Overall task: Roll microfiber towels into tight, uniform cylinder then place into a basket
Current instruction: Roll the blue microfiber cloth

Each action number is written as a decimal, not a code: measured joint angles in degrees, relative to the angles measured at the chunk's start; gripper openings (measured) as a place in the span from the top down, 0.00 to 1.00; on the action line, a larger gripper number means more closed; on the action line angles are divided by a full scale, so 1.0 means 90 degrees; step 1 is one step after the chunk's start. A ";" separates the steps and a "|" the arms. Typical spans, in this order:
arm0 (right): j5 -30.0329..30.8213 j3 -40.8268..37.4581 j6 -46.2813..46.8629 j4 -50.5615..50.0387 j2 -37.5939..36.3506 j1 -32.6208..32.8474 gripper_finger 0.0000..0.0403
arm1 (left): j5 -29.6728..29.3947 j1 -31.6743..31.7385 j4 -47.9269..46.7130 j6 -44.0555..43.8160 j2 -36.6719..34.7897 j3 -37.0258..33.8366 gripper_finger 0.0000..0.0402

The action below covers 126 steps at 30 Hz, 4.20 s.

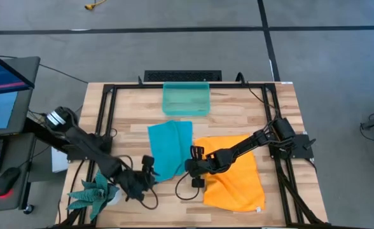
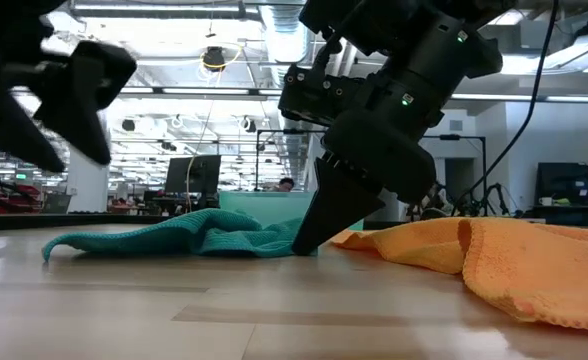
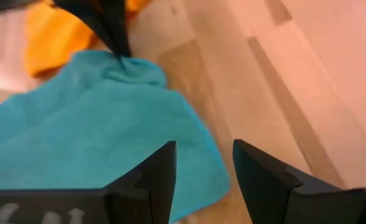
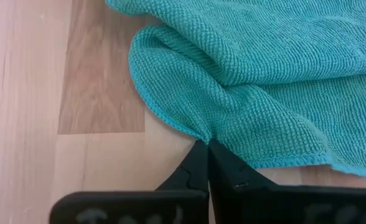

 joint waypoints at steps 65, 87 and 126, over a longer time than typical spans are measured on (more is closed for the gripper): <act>-0.0566 0.2132 0.0317 -0.2446 -0.0216 0.1343 0.96 | 0.1750 -0.1121 -0.6345 -0.5638 0.1458 0.3052 1.00; 0.0583 0.1913 0.1535 -0.2774 -0.0209 0.0726 0.97 | -0.0675 -0.0085 -0.7897 -0.6727 0.1451 0.2604 1.00; 0.1347 0.1495 0.2295 -0.2698 -0.0202 -0.0064 0.97 | -0.0920 0.1354 -0.6769 -0.6013 0.1453 0.1888 0.77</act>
